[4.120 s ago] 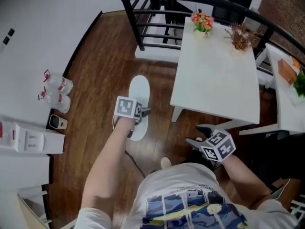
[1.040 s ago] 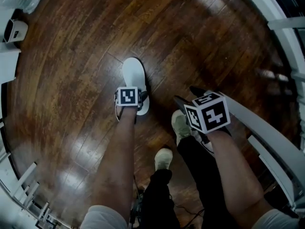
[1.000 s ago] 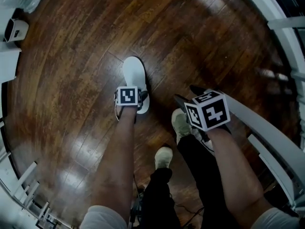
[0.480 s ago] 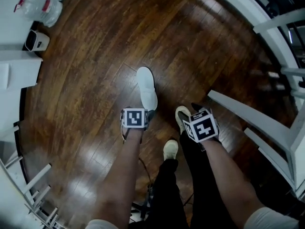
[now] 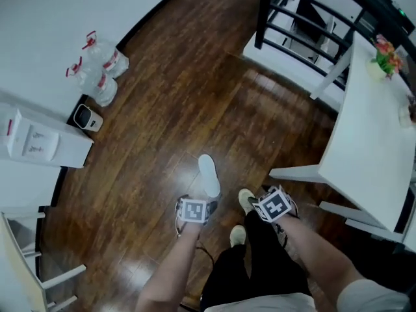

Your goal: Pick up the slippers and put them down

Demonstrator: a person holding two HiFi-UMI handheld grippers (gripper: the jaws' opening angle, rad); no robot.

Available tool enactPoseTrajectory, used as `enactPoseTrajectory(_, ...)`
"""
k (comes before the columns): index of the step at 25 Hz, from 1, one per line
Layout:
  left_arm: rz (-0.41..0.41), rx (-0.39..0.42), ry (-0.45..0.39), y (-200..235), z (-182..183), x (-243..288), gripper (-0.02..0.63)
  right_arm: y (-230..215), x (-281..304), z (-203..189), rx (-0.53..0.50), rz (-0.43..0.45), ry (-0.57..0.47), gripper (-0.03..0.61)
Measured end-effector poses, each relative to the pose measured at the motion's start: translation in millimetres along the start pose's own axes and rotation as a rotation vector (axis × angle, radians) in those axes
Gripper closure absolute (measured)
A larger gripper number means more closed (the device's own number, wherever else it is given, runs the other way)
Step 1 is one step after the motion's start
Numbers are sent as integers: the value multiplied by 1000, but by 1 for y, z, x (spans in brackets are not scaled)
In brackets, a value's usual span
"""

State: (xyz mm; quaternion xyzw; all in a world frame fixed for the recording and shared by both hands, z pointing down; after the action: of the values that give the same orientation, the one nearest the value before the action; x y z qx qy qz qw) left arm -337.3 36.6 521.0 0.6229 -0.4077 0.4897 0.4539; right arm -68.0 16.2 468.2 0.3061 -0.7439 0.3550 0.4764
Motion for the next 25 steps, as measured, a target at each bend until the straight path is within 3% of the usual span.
enactPoseTrajectory(3, -46, 67, -63, -32, -15, -67, 112, 19, -78, -16, 61, -25, -63, 290)
enactPoseTrajectory(8, 36, 236, -121, -71, -46, -170, 112, 42, -207, -83, 193, -132, -153, 279)
enactPoseTrajectory(13, 32, 346, -156, -134, -58, -238, 112, 50, -310, -176, 255, -227, -153, 279)
enactPoseTrajectory(19, -160, 471, -319, -235, -66, -280, 112, 50, -387, -284, 402, -325, -302, 279)
enactPoseTrajectory(25, -219, 575, -311, -340, -87, -308, 112, 47, -468, -392, 528, -396, -421, 279)
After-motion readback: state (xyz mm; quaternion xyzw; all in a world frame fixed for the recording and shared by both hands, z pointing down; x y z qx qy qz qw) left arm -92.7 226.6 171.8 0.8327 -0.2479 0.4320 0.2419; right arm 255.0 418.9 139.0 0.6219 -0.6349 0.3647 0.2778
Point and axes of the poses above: the fingertips, and each gripper's own axes: x forward along the fingers, y to its left, z out of its top, the point moved 10 cm from there along -x, backward along the fingers, and after that the axes turned 1 degree about -x, right-handed, at the moved point
